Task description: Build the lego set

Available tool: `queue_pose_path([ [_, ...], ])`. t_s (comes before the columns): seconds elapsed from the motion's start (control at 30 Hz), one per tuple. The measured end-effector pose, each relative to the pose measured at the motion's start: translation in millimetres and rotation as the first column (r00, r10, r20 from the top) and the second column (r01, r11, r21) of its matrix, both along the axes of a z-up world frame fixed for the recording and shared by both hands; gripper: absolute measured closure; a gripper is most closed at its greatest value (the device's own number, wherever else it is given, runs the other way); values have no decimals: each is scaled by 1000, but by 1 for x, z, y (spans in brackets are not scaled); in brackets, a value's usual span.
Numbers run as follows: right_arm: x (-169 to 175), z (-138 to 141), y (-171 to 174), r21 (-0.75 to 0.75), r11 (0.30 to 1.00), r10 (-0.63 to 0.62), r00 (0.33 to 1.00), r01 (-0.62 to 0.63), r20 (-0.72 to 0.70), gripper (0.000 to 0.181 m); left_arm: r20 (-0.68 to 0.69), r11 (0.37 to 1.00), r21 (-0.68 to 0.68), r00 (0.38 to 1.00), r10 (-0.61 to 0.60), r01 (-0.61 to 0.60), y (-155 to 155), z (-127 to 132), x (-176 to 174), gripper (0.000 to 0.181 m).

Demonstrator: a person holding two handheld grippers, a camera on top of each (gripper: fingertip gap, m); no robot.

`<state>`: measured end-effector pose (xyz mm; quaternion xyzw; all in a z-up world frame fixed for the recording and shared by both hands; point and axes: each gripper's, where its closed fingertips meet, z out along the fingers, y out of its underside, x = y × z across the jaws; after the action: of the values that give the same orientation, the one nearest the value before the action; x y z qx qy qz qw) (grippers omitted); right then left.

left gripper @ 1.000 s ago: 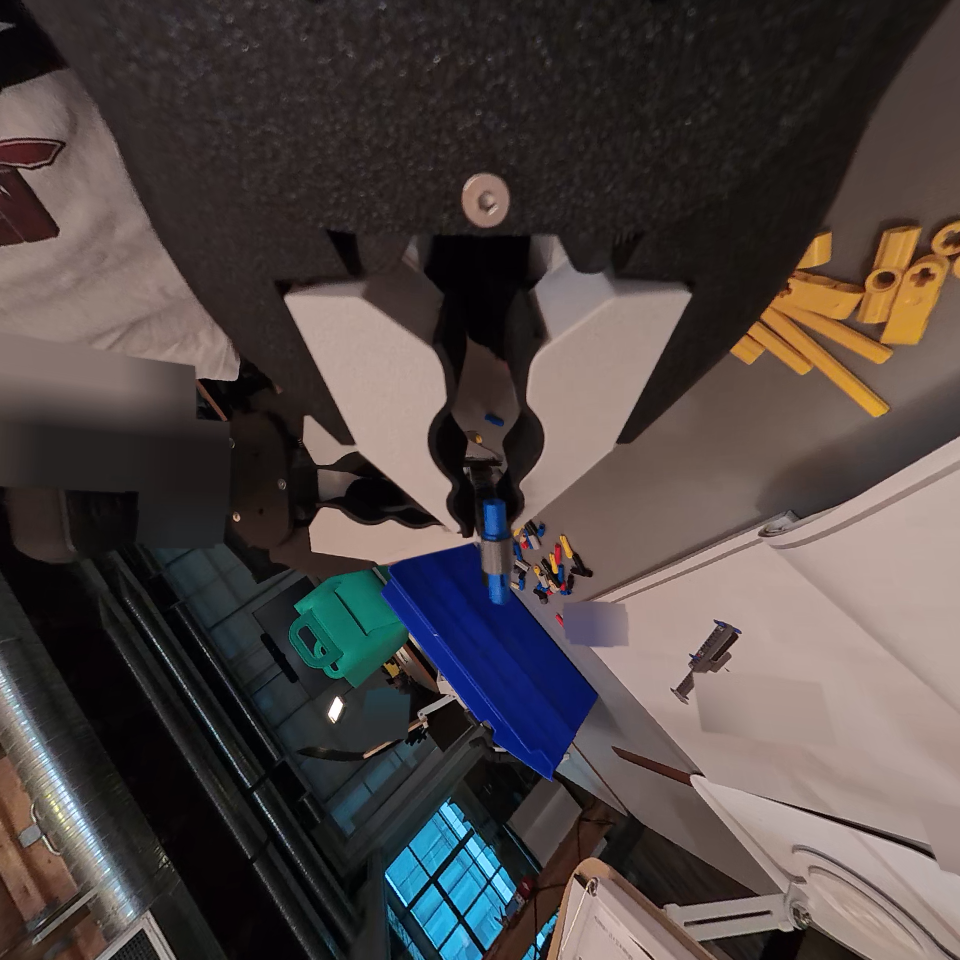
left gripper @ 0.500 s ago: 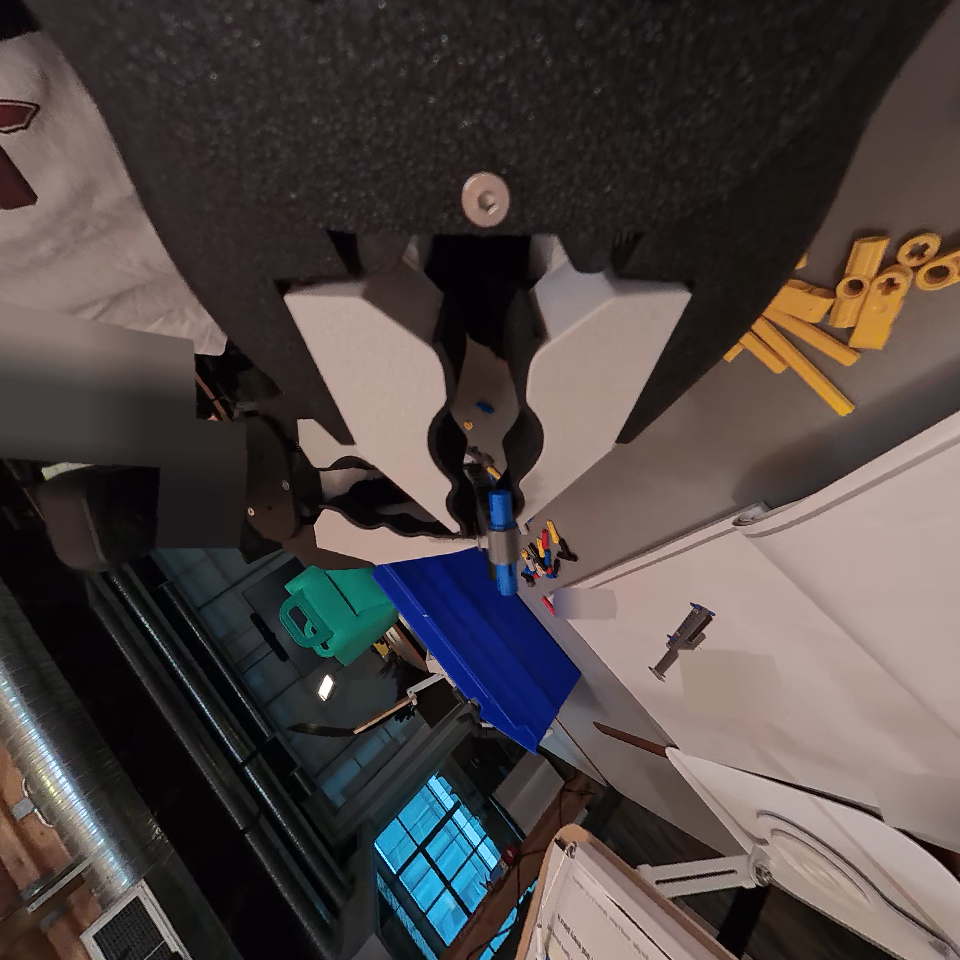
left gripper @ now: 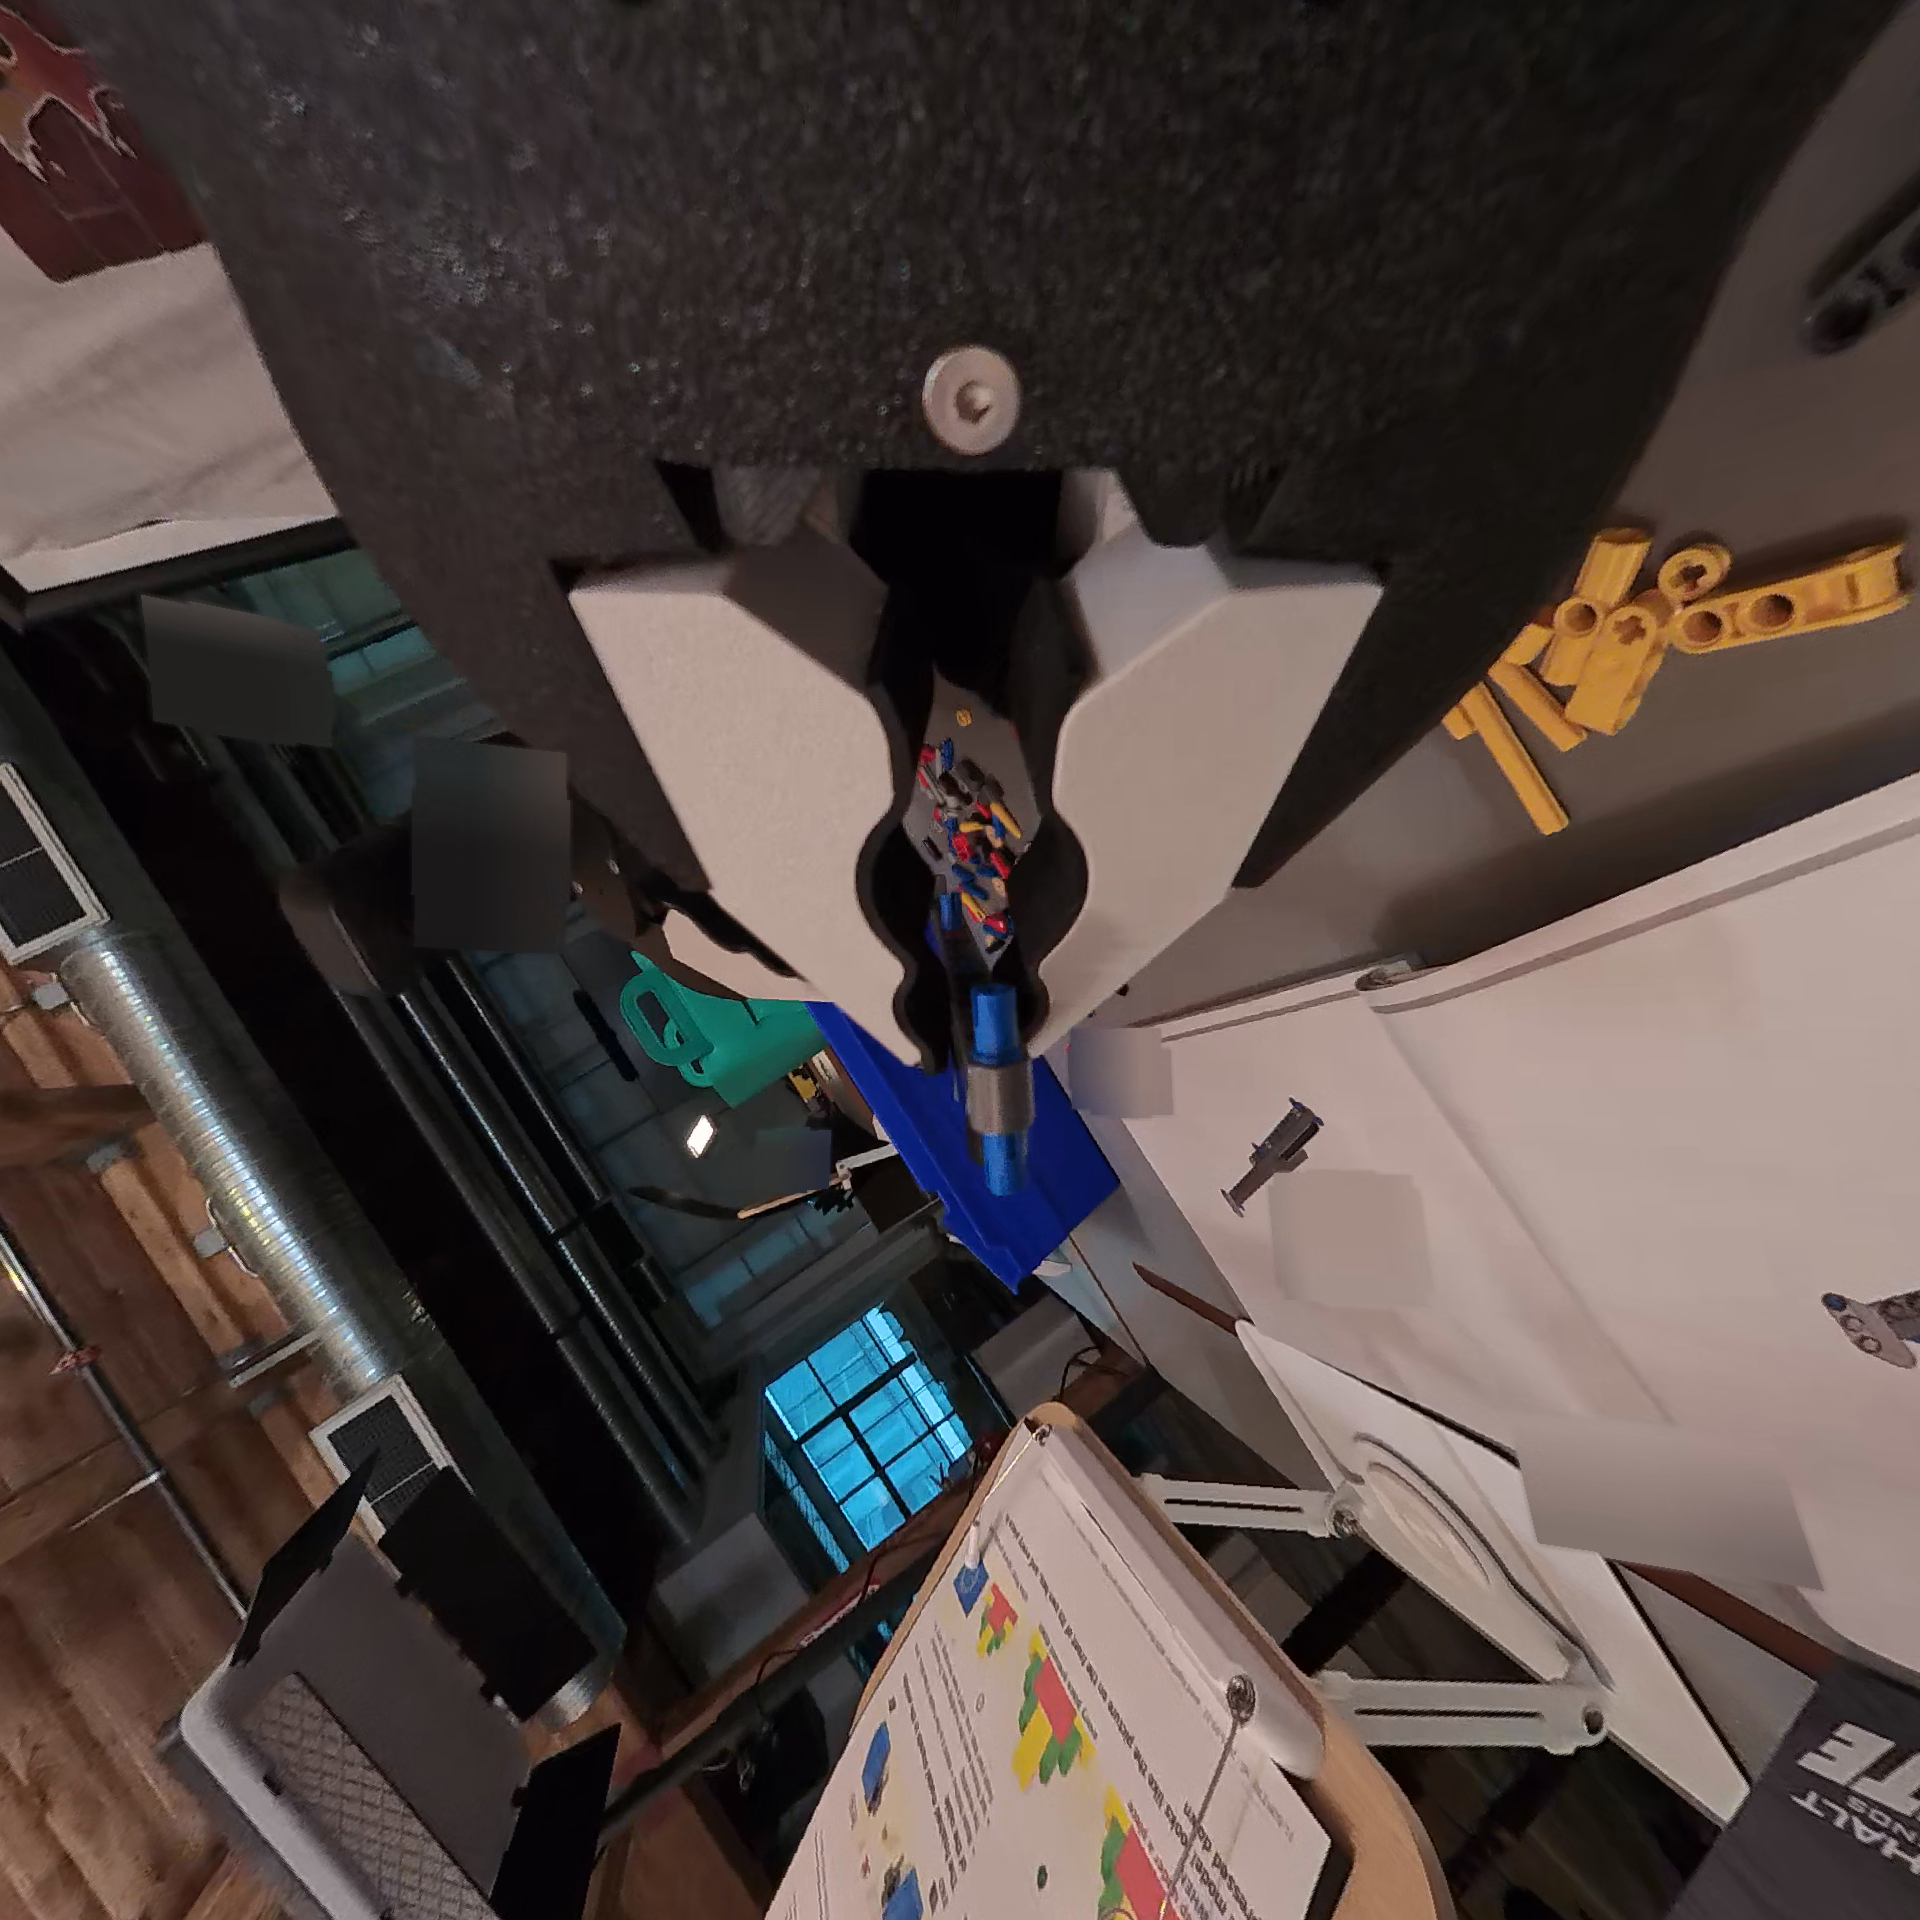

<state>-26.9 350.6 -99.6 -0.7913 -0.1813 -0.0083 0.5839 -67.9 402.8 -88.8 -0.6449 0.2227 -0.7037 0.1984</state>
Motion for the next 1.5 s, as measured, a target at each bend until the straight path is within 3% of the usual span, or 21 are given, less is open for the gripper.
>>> queue_pose_path([
  [0.37, -2, -22, 3, -54, 998, -3, 983, 13, 184, 161, -18, 999, -14, 999, -41, 41, -10, -5, 4, 175],
  [0.83, -15, -19, 0, -43, 998, 49, 982, -42, 180, 157, -39, 999, -9, 998, -53, 53, -20, -9, 9, 175],
  [1.0, -13, -32, -3, -116, 992, 78, 976, -55, 203, 163, -65, 997, -12, 995, -77, 77, -29, -13, 13, 175],
  [1.1, -11, -32, -8, -150, 980, 149, 980, -130, 128, 165, -86, 994, 28, 991, -106, 109, -33, -14, 13, 169],
  [1.27, 10, -24, -16, -196, 949, 245, 969, -247, -32, 166, -175, 951, 254, 976, -133, 175, -38, -15, 10, 134],
  [1.43, 11, -33, -36, -353, 805, 371, 869, -477, -328, 166, -236, 843, 480, 961, -143, 243, -42, -13, 3, 110],
  [1.5, 10, -32, -43, -363, 747, 387, 809, -556, -443, 165, -243, 794, 526, 949, -201, 303, -49, -11, -2, 117],
])
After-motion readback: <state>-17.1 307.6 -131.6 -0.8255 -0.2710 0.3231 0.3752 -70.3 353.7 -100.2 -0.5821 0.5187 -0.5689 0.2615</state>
